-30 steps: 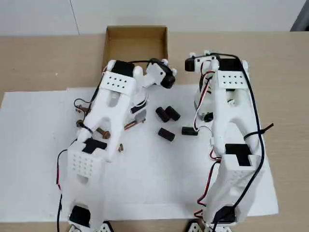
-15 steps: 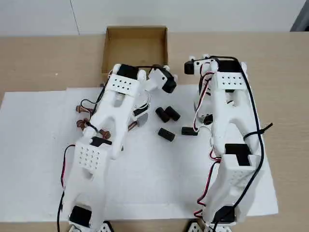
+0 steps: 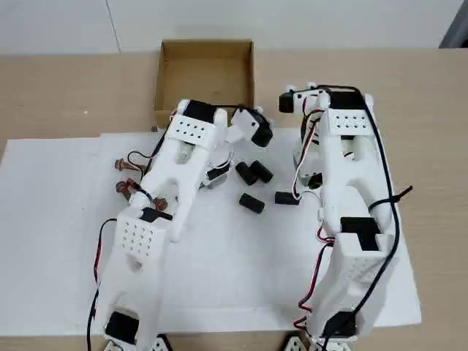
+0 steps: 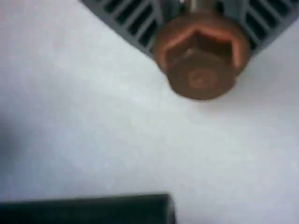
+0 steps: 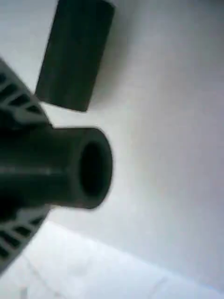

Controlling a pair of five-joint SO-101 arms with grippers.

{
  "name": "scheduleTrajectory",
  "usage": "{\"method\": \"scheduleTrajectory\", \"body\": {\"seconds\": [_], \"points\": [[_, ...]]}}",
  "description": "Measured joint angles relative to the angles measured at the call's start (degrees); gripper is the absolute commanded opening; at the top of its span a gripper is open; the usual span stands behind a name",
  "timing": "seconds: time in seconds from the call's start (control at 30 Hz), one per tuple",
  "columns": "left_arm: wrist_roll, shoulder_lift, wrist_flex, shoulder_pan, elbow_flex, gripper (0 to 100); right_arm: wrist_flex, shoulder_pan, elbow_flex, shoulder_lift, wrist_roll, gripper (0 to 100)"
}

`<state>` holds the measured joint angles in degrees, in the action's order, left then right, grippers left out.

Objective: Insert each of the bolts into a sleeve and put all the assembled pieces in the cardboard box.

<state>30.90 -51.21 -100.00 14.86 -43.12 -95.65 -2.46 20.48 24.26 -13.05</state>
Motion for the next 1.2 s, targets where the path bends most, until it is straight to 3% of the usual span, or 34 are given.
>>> {"method": "scheduleTrajectory", "body": {"seconds": [0.3,0.47,0.57,0.73,1.0,1.2], "points": [[-1.6,3.3,0.1,0.0,0.3,0,0.0,-0.1,0.0,-9.1,0.0,0.3],[-4.4,13.6,0.6,0.6,0.5,0,-1.3,-1.3,-0.1,-17.5,0.0,0.3],[-8.4,19.9,0.5,1.8,1.5,0,-1.6,-1.8,-2.2,-21.7,0.0,0.3],[-22.9,27.5,0.4,2.5,2.9,0,-1.8,-1.7,-11.1,-30.7,0.0,0.3],[-26.0,42.0,0.3,2.9,13.1,0,-1.9,-1.7,-27.8,-52.2,0.0,0.2],[-34.3,54.9,0.2,2.9,23.7,0,-1.1,-1.8,-38.2,-65.1,0.2,0.2]]}}
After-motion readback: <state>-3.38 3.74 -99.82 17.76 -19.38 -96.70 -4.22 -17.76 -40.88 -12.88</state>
